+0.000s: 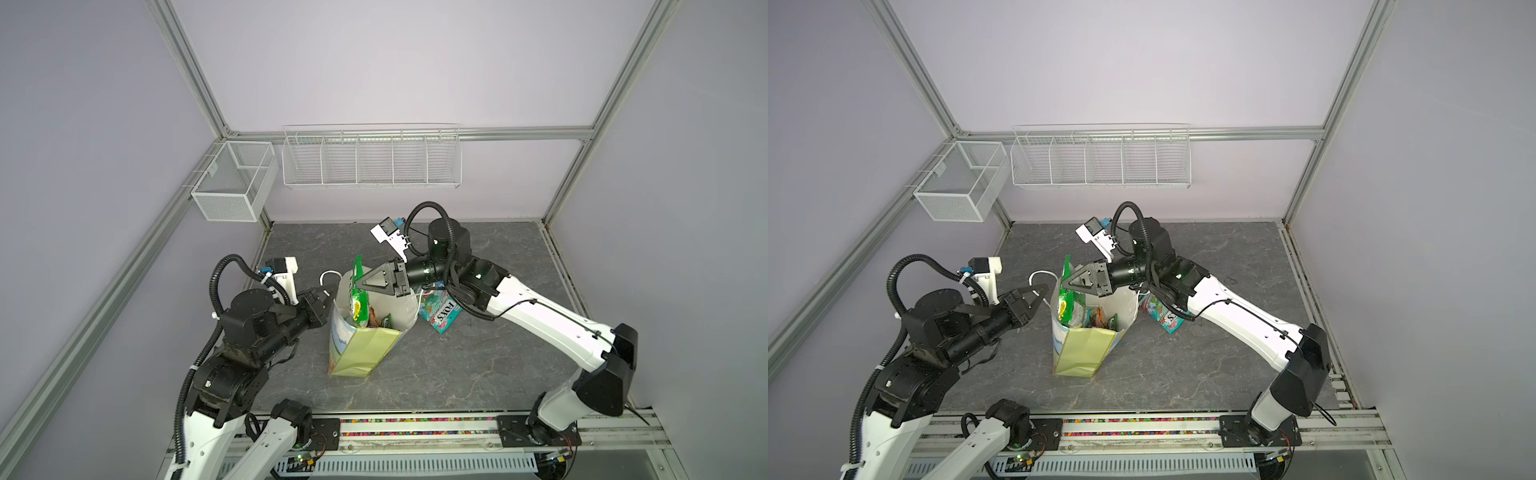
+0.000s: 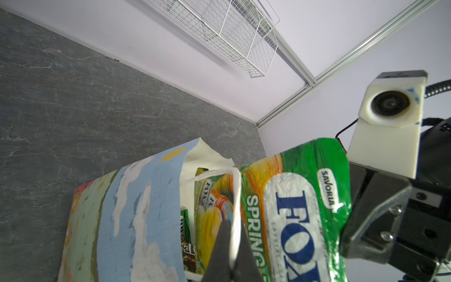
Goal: Place the snacks into the paper bag
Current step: Place the snack in the paper bag.
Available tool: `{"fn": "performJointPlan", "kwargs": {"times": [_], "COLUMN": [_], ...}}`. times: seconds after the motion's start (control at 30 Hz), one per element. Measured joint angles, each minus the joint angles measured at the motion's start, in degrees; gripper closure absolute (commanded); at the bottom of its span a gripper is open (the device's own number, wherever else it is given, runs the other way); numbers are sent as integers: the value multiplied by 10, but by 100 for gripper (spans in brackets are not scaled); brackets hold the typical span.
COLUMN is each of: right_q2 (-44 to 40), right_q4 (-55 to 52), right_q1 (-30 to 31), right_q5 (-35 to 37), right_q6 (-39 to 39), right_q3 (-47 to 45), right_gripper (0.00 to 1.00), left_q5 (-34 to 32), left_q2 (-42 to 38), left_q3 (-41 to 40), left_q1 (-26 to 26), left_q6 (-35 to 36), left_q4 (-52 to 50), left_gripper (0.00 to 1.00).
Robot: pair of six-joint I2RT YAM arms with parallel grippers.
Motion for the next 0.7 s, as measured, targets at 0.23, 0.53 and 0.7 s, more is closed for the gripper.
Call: {"fn": "performJointPlan", "kwargs": {"times": [0.23, 0.53, 0.7], "right_q2": [3, 8, 8], "right_q4": [19, 28, 39], "right_q1": [0, 0, 0], "right_q5": [0, -1, -1], "right_q6": [9, 19, 22], "right_q3": [-10, -28, -35], "right_gripper": [93, 93, 93], "left_q5": [-1, -3, -5], "left_q2": [-2, -5, -8], "left_q3": [3, 3, 3], "left_q1": [0, 0, 0], "left_q6": [2, 2, 2], "left_q4": [-5, -9, -11], "left_gripper": [100, 100, 100]}}
